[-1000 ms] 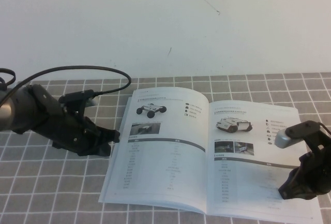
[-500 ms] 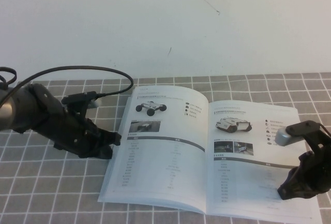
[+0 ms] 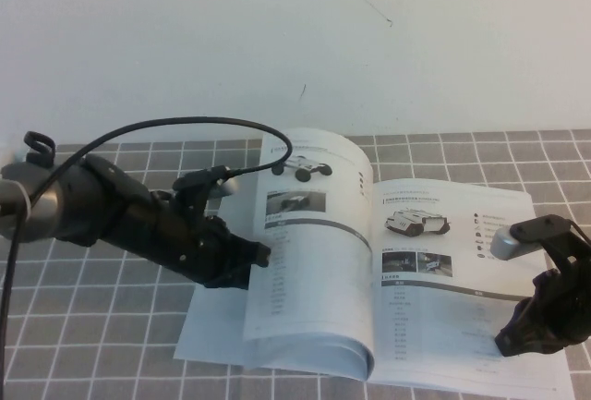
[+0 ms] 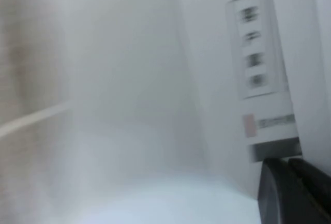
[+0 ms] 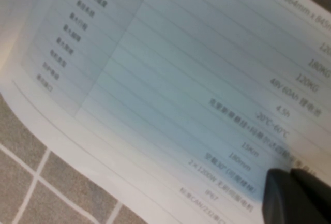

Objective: Close book
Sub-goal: 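Close the open booklet and leave it lying on the table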

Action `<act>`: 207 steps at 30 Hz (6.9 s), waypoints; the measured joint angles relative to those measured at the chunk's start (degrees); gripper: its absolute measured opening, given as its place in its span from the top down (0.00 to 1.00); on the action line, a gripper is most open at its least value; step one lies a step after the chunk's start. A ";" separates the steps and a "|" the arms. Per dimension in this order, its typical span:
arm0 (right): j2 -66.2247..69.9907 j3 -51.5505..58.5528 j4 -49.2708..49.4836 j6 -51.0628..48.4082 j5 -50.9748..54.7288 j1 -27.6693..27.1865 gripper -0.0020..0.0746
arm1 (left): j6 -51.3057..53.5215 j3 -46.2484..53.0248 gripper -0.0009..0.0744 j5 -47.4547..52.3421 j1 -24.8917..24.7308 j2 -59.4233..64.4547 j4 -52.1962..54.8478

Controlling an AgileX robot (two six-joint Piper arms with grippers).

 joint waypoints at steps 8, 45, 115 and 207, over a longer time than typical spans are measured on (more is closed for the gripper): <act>0.04 0.00 0.00 0.02 0.13 0.00 0.98 | 12.85 0.00 0.99 3.64 -4.21 0.13 -19.12; -5.07 1.07 -6.56 6.94 0.41 0.35 0.98 | -33.85 -28.04 0.99 21.09 -10.24 -2.38 50.92; 3.75 -9.70 -7.99 9.97 5.39 0.44 0.98 | -29.90 -16.25 0.99 -7.66 -0.15 7.63 36.07; -92.06 21.17 -28.99 29.39 16.31 0.44 0.98 | -44.47 41.69 0.99 -35.66 -12.56 -86.95 64.95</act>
